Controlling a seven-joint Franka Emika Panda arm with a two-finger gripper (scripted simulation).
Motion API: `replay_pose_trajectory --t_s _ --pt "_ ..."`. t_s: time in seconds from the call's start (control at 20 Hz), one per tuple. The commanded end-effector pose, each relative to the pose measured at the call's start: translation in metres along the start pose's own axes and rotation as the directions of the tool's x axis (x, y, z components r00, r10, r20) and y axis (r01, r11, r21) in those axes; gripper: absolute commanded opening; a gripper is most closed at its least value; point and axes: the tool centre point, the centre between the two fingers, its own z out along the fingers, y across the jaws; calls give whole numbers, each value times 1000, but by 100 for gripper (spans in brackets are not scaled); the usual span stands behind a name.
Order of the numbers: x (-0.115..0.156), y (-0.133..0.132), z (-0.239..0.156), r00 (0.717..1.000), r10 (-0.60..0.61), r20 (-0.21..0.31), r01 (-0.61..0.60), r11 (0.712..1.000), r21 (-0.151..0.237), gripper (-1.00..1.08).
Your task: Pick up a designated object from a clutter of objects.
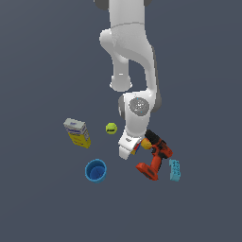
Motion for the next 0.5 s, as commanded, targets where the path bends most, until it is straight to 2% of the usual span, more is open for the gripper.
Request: replay_pose_trajectory --t_s 0.0,0.45 --pt "0 0 0 1000 0 0 0 1000 0 -100" --pt "-4 -8 -20 1000 0 0 0 1000 0 -100"
